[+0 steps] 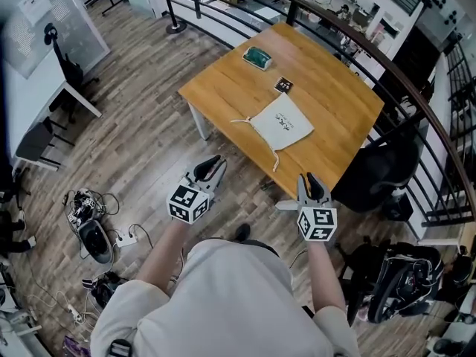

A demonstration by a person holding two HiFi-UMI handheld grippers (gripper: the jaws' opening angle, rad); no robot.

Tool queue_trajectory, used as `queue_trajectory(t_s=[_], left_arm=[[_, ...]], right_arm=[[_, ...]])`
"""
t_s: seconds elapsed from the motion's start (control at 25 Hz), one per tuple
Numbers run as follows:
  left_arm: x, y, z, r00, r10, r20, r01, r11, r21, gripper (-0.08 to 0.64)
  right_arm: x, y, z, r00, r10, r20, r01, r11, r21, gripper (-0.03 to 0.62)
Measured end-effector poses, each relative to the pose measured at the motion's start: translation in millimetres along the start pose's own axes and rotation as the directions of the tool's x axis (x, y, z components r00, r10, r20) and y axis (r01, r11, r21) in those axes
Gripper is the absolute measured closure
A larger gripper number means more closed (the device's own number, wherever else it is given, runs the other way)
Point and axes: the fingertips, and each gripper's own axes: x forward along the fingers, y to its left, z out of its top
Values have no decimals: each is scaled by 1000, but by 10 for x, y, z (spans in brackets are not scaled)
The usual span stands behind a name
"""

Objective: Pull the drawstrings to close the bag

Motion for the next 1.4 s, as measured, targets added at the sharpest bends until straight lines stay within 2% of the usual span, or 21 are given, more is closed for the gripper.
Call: queue_trajectory(t_s=[0.32, 0.84, 1.04, 1.4], left_arm=[[362, 4, 35, 1000, 28, 1, -28, 999, -22, 488], [745, 204, 113, 1000, 21, -3, -21, 999, -31, 488], [969, 438, 197, 1000, -13, -1, 13, 999, -42, 489], [1466, 905, 211, 992, -116, -56, 115, 993, -17, 489]], right_arm=[[288, -277, 46, 999, 47, 4, -47, 999, 18, 514], [653, -501, 152, 999, 52, -9, -52, 998, 38, 514], [865, -545, 230, 1000, 21, -13, -20, 999, 45, 514], [1351, -603, 284, 996, -69, -55, 73, 994, 76, 514]])
